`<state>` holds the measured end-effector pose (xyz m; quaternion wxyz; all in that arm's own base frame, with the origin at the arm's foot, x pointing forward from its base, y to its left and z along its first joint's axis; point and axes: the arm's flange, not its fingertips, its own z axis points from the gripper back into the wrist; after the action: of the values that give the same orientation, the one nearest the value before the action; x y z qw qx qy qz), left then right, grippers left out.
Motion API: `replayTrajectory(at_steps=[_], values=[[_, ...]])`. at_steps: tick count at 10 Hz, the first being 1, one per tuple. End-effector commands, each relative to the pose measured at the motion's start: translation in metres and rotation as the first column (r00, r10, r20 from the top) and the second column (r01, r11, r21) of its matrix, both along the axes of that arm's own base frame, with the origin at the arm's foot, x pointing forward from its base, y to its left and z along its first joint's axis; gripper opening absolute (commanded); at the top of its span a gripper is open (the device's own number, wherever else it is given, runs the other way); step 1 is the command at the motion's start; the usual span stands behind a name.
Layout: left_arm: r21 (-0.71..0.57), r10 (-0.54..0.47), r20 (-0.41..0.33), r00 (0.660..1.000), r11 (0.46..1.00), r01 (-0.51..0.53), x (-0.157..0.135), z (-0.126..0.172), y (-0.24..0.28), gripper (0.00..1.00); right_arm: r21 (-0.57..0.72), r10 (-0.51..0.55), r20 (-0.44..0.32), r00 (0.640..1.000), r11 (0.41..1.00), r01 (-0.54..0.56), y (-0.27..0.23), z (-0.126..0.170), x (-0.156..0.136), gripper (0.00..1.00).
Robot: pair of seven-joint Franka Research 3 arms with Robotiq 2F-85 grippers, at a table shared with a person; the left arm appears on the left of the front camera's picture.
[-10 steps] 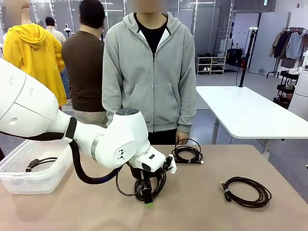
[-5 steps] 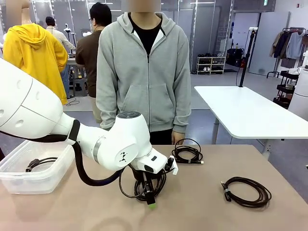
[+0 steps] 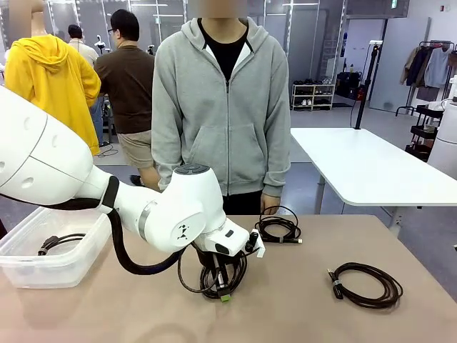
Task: Organize and store the cables.
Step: Place the Power Cable into the Organizing box.
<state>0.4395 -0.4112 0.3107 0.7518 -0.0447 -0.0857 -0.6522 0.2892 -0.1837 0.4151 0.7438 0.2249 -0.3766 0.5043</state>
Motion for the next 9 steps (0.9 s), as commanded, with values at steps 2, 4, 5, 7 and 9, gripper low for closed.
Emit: replayTrajectory(at_steps=[2,4,5,7,9], values=[[0.01,-0.008,0.006,1.0,1.0,0.008,-0.003,0.027,0.003,0.0,0.012,0.007,0.022,1.0,1.0,-0.008,-0.001,0.0,-0.001,1.0],[-0.024,-0.027,0.058,0.998,0.999,0.029,-0.008,0.071,0.01,0.0,0.012,0.007,0.022,1.0,1.0,-0.008,-0.001,0.0,-0.001,1.0],[-0.025,-0.039,0.074,0.997,0.999,0.041,-0.01,0.089,0.013,0.0,0.012,0.007,0.022,1.0,1.0,-0.008,-0.001,0.0,-0.001,1.0],[-0.017,-0.108,0.104,0.989,0.994,0.111,-0.015,0.113,0.018,0.09,0.012,0.007,0.022,1.0,1.0,-0.008,-0.001,0.0,-0.001,1.0],[-0.026,-0.02,0.102,0.995,0.999,0.022,-0.008,0.089,0.004,0.09,0.012,0.007,0.022,1.0,1.0,-0.008,-0.001,0.0,-0.001,1.0]])
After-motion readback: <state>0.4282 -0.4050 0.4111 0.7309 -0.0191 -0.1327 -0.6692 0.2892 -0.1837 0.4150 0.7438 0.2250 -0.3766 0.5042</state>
